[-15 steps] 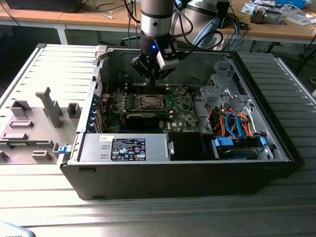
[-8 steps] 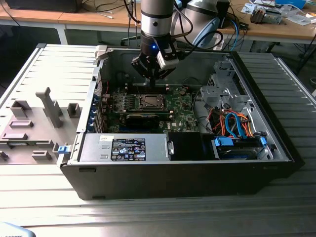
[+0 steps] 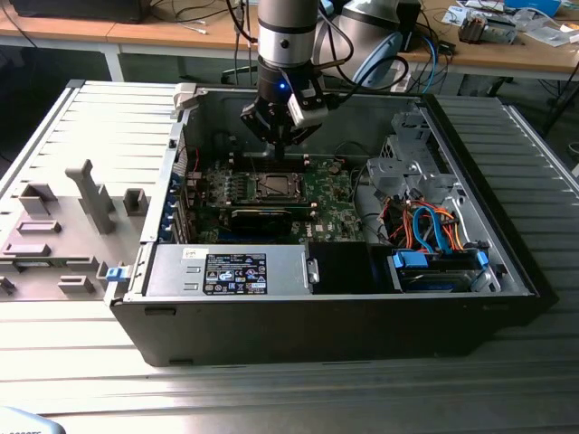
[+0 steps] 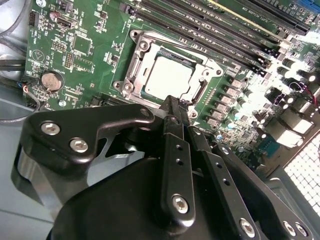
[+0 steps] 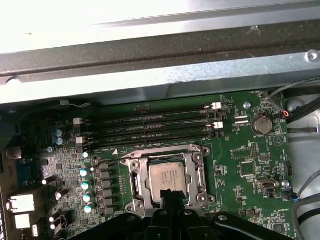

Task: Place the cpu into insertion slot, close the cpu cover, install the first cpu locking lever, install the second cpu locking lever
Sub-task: 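Install the first cpu locking lever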

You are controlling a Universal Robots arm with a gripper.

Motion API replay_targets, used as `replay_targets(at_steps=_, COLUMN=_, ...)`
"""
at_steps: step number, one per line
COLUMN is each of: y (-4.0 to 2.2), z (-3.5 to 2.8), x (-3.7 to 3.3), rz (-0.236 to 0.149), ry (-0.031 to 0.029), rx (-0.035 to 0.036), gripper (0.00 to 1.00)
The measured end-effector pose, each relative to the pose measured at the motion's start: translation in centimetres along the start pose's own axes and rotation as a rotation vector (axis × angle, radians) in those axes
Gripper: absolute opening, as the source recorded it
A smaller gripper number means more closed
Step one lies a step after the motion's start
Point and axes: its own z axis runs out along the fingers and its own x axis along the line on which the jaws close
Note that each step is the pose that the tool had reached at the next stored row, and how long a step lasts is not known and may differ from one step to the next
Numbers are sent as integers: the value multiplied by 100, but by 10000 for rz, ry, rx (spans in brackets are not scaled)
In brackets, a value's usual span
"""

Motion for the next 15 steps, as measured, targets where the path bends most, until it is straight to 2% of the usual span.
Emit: replay_targets(at_steps=15, y=0, z=0, x=0, rz=-179, ry=-2, rx=-1, gripper=11)
